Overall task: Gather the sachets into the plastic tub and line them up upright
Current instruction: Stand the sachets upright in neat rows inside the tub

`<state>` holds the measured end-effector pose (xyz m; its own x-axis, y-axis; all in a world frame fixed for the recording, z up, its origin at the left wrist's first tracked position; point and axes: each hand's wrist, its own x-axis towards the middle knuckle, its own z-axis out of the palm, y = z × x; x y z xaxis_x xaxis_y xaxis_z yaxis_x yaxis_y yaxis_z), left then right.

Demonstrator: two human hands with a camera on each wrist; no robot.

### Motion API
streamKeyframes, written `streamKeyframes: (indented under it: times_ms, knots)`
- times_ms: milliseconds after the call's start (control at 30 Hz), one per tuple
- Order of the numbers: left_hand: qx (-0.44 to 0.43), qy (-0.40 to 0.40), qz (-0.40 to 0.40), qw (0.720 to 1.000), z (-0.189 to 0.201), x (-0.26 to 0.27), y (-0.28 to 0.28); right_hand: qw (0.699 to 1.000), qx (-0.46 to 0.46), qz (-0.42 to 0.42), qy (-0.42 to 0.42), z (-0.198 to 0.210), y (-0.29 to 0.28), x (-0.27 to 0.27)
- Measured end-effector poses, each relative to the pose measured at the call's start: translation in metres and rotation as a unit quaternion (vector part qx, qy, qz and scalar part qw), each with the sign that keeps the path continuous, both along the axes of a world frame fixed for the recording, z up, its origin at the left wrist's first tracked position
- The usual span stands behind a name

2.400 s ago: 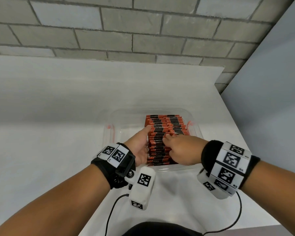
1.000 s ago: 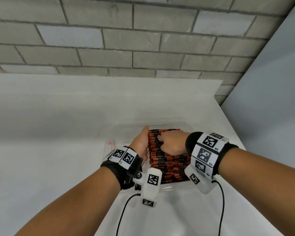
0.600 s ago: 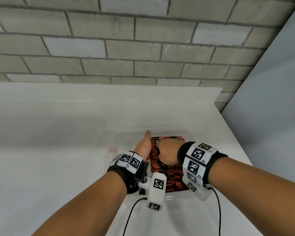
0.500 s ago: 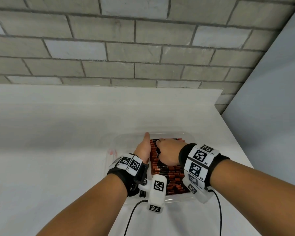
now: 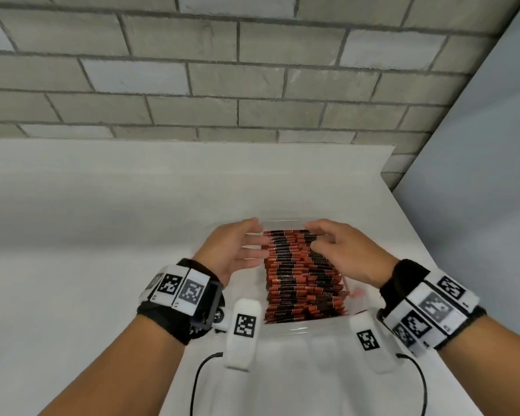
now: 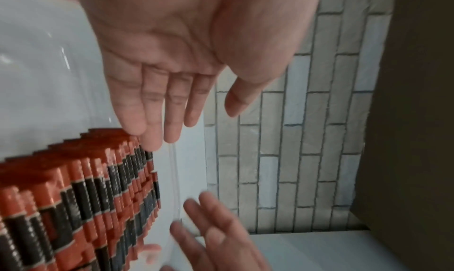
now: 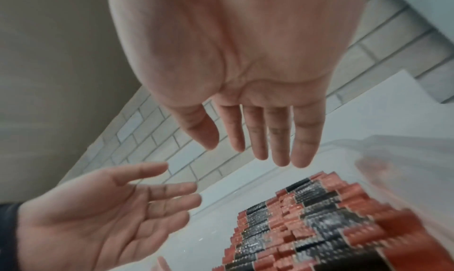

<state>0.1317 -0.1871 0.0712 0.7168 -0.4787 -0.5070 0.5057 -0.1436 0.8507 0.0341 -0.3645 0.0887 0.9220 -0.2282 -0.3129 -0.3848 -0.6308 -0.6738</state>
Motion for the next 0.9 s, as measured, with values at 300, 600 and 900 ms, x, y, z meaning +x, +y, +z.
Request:
streamKeyframes:
  times_ms: [300,600,900]
  knots:
    - [0.068,-0.152,0.069,0.984,-0.006,-0.033,0.066,0.987,-0.032,-0.131,-0.086,-0.013,-0.025,-0.066]
    - [0.14,-0.093,0.138,0.976,-0.046,-0.075,0.11,0.953,0.197,-0.213,0.085,-0.047,-0.033,-0.113]
    - [-0.049,-0.074,0.286,0.954,-0.059,-0.082,0.088,0.886,0.389,-0.252,-0.021,-0.068,-0.036,-0.095]
